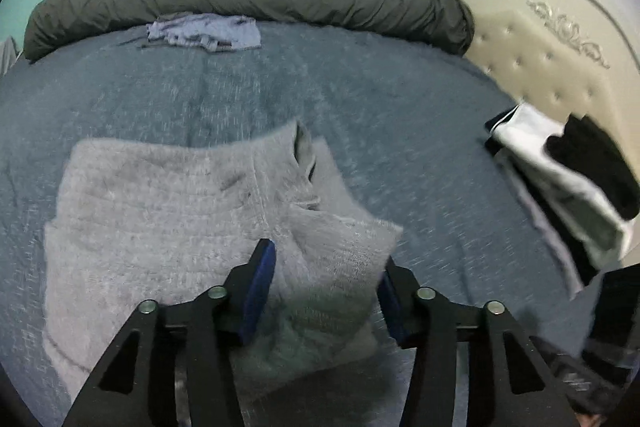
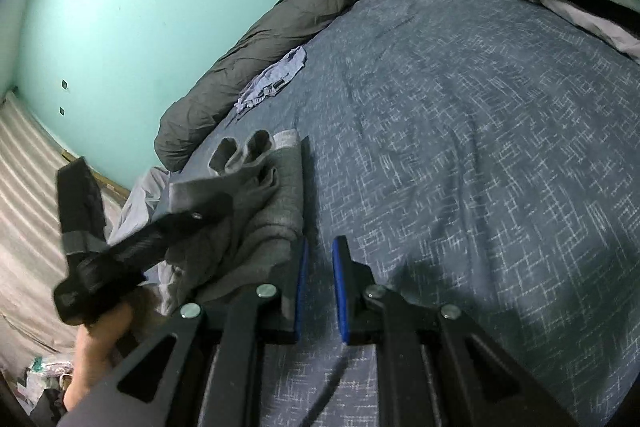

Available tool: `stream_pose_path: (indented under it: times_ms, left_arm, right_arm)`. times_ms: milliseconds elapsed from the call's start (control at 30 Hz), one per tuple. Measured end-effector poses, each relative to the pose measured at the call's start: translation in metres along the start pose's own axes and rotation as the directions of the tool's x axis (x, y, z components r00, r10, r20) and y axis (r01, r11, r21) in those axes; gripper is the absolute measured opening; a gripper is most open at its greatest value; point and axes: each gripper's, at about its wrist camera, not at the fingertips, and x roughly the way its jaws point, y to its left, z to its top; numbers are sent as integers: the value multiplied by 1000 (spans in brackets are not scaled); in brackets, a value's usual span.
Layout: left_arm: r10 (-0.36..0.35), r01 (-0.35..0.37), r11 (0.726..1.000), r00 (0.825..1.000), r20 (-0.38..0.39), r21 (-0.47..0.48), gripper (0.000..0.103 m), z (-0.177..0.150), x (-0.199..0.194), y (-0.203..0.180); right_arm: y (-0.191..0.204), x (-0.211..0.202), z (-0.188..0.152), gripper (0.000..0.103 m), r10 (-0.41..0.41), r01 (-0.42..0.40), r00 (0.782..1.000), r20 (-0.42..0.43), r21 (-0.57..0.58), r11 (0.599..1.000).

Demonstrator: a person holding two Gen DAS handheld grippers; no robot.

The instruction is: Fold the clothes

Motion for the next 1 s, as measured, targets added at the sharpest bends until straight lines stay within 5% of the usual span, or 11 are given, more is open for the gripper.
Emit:
stream_pose_path:
  times_ms: [200,433,800,933,1000]
  left_arm:
    - [1,2,1000,996,84,-30,58,5,-48,18]
    - [138,-124,982,986,93,-142,59,-33,-74,98]
    - [90,-78,984,994,69,-162,59,-82,-56,121]
    - [90,-80,988,994,70,-134,59,-84,-53,117]
    - [86,-76,988,994,68,-135,59,-85,-50,120]
  right_arm:
    - [5,2,0,12,-2,2,1000,6,-16,1000]
    - [15,11,-5,12,-4,4,1000,3,-38,999]
    - [74,12,0,12,86,-66,992,93,-199,978]
    - [88,22,1,36,80,-52,991,109,-242,969]
    - [86,28,-1,36,74,-50,993,96,-237,970]
